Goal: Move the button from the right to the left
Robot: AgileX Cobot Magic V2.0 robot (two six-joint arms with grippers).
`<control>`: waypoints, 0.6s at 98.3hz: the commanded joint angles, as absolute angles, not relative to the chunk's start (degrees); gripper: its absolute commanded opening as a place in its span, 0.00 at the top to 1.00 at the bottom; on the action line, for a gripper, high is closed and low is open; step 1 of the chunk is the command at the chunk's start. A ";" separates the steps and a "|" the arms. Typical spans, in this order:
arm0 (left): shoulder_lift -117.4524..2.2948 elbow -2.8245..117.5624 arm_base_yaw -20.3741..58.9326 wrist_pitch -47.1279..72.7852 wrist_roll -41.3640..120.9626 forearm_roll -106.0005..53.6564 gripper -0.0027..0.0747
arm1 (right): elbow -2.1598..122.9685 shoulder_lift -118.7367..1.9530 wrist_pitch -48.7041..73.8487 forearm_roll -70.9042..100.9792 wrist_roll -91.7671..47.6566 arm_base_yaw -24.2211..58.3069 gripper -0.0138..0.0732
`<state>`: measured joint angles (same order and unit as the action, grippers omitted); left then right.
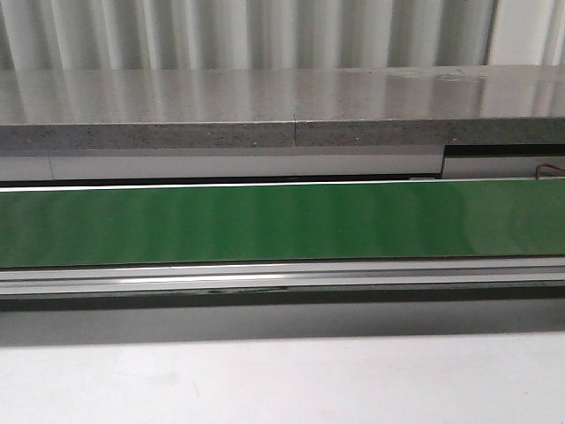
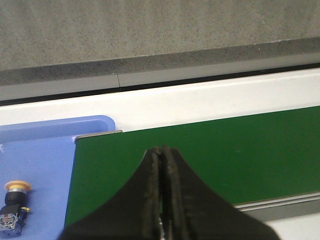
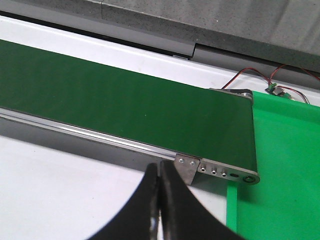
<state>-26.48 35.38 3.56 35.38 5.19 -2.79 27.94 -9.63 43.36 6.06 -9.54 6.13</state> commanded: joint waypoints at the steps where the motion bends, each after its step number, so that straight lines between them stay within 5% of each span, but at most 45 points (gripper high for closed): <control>1: -20.63 33.63 3.97 28.81 4.97 -3.62 0.99 | 29.26 -10.21 39.14 5.79 -10.02 6.04 0.92; 39: -1.73 23.73 3.97 28.39 4.27 -4.82 0.99 | 29.26 -10.21 39.14 5.79 -10.02 6.04 0.92; 59: 1.14 16.20 3.70 16.15 4.27 -4.67 0.99 | 29.26 -10.15 39.33 5.79 -10.02 6.04 0.92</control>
